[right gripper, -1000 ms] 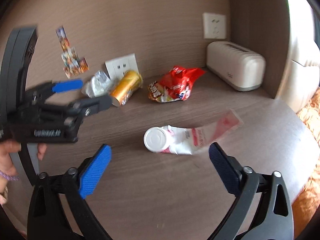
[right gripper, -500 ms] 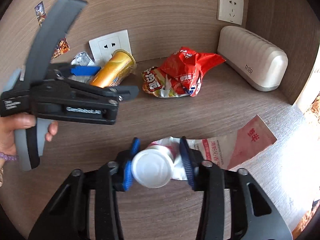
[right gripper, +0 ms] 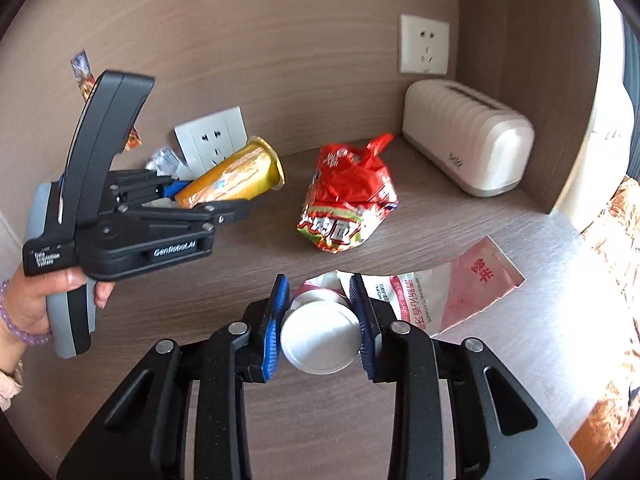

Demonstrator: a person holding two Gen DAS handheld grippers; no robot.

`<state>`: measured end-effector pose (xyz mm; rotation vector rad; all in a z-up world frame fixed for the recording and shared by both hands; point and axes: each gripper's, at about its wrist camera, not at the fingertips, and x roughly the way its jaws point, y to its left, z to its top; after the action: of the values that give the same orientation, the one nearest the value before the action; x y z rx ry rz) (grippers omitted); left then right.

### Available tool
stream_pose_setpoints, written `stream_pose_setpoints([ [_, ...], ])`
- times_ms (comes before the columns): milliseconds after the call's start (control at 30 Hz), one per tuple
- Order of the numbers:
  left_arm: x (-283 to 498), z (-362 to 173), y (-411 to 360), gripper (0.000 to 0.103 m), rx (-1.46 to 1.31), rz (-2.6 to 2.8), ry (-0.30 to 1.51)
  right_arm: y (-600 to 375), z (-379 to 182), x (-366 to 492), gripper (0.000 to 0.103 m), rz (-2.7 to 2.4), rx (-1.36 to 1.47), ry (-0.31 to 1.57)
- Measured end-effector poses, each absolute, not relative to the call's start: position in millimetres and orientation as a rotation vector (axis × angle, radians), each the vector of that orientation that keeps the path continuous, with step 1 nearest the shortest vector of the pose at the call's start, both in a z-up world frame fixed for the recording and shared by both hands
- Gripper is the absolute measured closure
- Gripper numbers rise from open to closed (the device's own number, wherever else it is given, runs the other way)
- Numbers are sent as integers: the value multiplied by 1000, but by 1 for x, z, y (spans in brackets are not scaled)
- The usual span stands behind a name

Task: Collect trash
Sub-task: 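Grasp the orange chip can with the left tool while the right tool grasps the white cup and pink packet, then carry the chip can and white cup to the bin and open both tools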

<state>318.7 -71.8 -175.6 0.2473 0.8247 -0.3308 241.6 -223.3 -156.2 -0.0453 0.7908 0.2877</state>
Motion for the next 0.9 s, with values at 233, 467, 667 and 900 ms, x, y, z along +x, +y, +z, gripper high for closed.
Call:
stream_pose_setpoints([
  [233,260,-145,-87,62,258,-374,784,-243,-129,210,70,271,-29,701],
  [467,202,-129,-136,62,276,-470,776,-291,-109,154,70,200,-7,678],
  [667,158,-132,-196,62,286,-588,783,-341,-104,96,70,116,17,680],
  [900,99,-146,-272,62,339,-726,804,-399,-114,38,70,50,65,719],
])
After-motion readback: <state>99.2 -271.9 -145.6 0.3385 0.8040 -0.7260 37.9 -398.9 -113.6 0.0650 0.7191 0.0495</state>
